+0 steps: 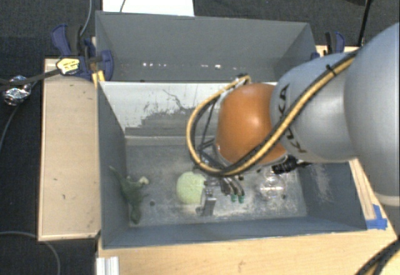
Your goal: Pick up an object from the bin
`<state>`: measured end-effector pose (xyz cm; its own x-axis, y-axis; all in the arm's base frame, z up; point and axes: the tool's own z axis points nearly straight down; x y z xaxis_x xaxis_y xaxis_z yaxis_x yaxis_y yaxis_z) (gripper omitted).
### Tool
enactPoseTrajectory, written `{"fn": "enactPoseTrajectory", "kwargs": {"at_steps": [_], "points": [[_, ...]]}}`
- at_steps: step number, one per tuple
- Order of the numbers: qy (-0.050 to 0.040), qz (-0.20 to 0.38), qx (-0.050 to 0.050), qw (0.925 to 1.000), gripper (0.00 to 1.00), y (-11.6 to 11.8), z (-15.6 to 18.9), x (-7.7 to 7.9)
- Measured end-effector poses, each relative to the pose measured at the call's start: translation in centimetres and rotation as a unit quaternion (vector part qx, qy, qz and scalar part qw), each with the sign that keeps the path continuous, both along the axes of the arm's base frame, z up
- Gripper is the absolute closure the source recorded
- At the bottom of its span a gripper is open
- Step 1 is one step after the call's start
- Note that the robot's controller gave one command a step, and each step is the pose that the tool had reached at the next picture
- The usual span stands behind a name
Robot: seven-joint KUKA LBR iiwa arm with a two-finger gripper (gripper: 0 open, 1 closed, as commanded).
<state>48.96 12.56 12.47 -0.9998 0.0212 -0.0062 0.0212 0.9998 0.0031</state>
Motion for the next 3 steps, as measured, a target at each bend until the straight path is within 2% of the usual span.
{"fn": "enactPoseTrajectory", "kwargs": {"at_steps": [1,2,3], "points": [[0.0022,-0.006,0.0,1.0,0.0,0.0,-3.9,0.8],[-0.0028,-0.055,0.002,0.9985,1.0,0.7,-5.2,0.2],[-0.0029,-0.055,0.002,0.9985,1.0,0.7,-5.2,0.2]]}}
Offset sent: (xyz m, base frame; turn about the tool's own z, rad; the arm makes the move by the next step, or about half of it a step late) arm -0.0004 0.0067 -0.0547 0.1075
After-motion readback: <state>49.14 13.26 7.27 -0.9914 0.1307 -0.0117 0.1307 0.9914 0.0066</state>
